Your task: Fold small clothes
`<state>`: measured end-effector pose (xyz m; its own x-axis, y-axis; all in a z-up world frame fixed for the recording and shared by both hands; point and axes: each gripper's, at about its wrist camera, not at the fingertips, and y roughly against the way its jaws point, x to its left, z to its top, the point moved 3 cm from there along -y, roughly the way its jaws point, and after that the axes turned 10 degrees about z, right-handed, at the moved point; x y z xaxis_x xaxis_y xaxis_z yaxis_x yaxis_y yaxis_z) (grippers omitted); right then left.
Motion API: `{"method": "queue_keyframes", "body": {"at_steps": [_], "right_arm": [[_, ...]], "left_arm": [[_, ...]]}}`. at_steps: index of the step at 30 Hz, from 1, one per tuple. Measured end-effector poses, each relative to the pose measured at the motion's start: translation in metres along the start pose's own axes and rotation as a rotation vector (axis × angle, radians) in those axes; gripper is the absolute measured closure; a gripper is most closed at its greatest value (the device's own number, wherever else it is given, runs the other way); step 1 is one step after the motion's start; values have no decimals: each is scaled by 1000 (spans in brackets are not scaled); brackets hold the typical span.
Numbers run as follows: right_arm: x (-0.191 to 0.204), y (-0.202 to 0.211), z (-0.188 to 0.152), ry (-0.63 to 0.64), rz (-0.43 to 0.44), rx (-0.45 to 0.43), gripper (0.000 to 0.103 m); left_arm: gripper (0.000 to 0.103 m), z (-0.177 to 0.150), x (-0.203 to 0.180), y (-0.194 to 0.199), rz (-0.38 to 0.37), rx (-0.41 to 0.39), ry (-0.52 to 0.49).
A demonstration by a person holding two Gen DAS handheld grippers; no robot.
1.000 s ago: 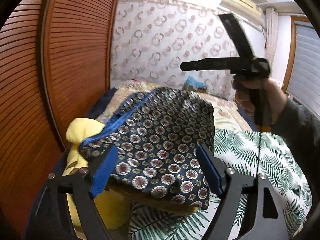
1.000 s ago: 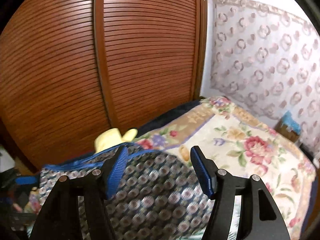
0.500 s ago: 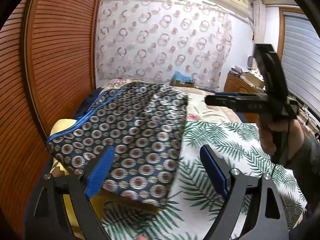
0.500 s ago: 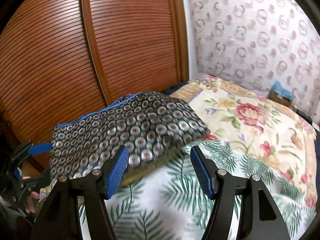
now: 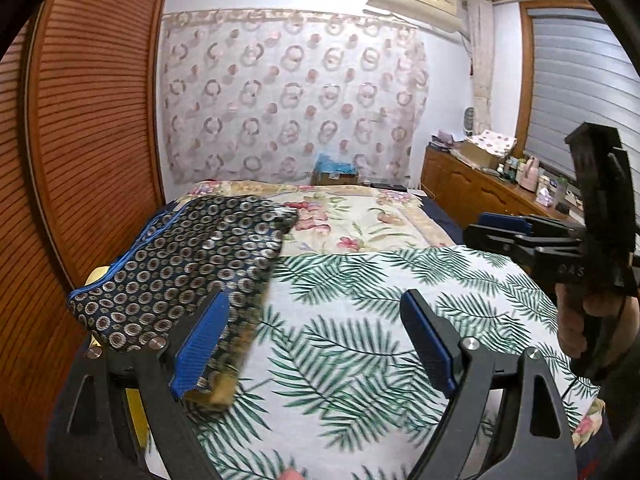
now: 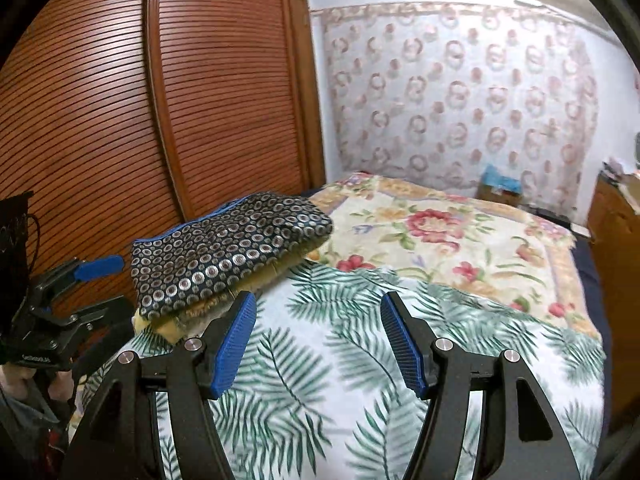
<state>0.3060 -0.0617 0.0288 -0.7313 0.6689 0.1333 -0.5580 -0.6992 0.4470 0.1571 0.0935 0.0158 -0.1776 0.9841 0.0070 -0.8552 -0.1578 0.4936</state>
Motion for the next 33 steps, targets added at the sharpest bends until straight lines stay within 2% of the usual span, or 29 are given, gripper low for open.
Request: {"method": "queue_keyframes", "body": {"at_steps": [10, 14, 20, 24, 33], "right_arm": [[28, 91, -45, -34, -114, -66, 36], [45, 123, -62, -53, -133, -99, 29], [70, 166, -82, -82, -216, -152, 21], [88, 186, -94, -97, -276, -183, 21], [114, 193, -101, -110, -310, -185, 21]], "left_arm": [[15, -5, -41, 37, -18, -29, -35], [15, -5, -52, 54, -25, -50, -41], [15, -10, -62, 71, -18, -64, -41], [15, -14, -63, 78, -1, -67, -37], [15, -16, -62, 83, 11, -84, -38]]}}
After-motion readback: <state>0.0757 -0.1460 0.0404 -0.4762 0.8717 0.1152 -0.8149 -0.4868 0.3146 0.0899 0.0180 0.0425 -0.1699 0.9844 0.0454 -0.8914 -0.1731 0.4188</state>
